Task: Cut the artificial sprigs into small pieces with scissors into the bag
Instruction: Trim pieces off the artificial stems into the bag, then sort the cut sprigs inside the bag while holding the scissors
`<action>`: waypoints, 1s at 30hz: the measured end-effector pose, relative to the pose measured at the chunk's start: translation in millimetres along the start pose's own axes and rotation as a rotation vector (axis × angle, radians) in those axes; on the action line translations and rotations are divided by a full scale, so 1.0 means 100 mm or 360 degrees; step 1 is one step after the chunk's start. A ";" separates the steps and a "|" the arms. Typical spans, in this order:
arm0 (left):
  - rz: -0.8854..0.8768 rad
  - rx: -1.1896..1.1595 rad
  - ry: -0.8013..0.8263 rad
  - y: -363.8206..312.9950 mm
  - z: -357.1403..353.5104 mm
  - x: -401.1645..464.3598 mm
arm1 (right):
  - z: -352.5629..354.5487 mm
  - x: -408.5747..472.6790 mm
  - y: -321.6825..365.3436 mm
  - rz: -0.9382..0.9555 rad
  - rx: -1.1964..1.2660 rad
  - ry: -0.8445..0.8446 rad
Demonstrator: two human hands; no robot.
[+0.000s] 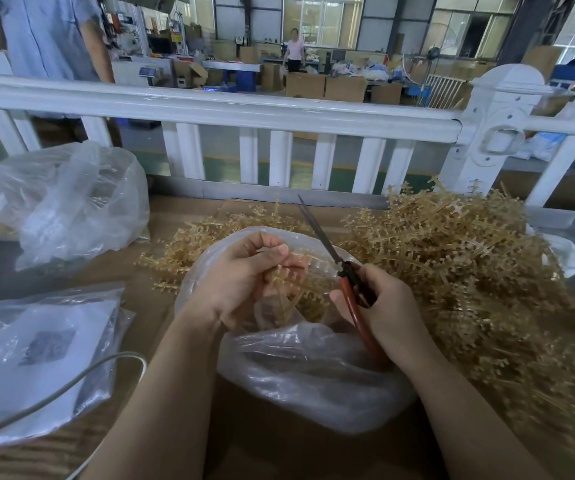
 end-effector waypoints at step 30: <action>-0.0059 0.0170 0.0031 -0.03 0.04 -0.04 | 0.00 0.02 0.06 -0.0126 0.0654 0.0073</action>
Point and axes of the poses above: each hand's wrist, its own x-axis towards the middle knuckle, its own z-axis out of the back of the hand, y = z × x, the point moved 2 cm from there along x, towards the middle knuckle, and after that the axes turned 8 degrees about -z, right-handed, at the moved point
